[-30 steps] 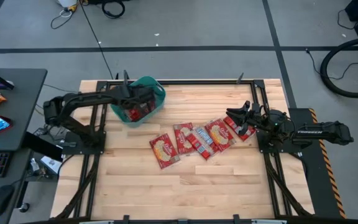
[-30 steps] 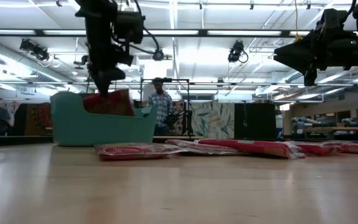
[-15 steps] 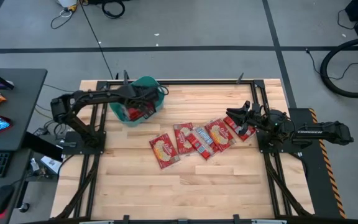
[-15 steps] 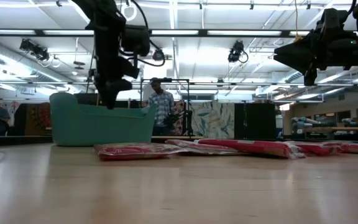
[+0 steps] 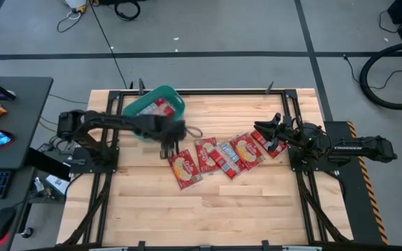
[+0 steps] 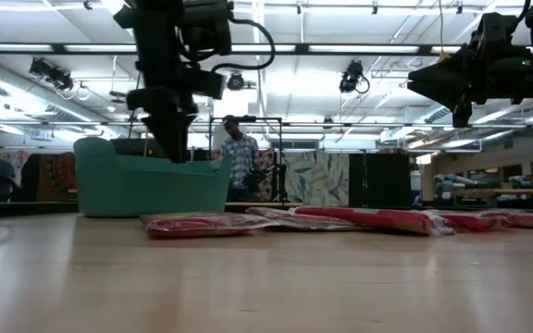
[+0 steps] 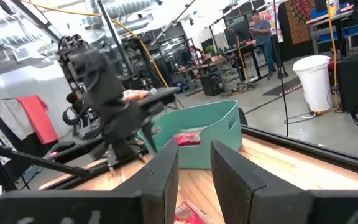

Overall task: Sort popcorn bags into baskets
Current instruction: Put the popcorn bag into the green bin

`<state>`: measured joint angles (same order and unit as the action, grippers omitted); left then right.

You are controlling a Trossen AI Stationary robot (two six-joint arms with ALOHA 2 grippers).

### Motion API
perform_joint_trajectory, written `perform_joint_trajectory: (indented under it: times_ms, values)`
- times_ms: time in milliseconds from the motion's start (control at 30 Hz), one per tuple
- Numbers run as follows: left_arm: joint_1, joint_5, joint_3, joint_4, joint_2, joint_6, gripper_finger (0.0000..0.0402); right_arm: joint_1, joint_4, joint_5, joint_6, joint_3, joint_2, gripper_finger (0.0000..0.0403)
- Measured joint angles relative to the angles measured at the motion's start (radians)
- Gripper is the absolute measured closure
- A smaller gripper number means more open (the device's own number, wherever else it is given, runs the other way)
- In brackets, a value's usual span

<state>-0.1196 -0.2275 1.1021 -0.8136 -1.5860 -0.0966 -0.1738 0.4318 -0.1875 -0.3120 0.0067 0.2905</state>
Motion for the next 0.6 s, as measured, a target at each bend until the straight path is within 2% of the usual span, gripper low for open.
perform_joint_trajectory:
  times_ms: [133,267,467,600]
  values:
    - [0.099,0.002,-0.049,0.071,-0.014,-0.011,0.0242,0.000,0.000,0.000,0.000,0.000,0.000,0.0305]
    - [0.204,-0.010,-0.065,0.108,-0.055,-0.103,0.0242,0.000,0.001,0.000,0.000,0.000,0.000,0.0305]
    - [0.339,-0.105,-0.066,0.161,-0.130,-0.177,0.0240,0.000,0.000,-0.002,0.000,0.000,0.000,0.0305]
    - [0.406,-0.161,-0.066,0.180,-0.171,-0.188,0.0221,0.000,0.001,-0.002,0.000,0.000,0.000,0.0305]
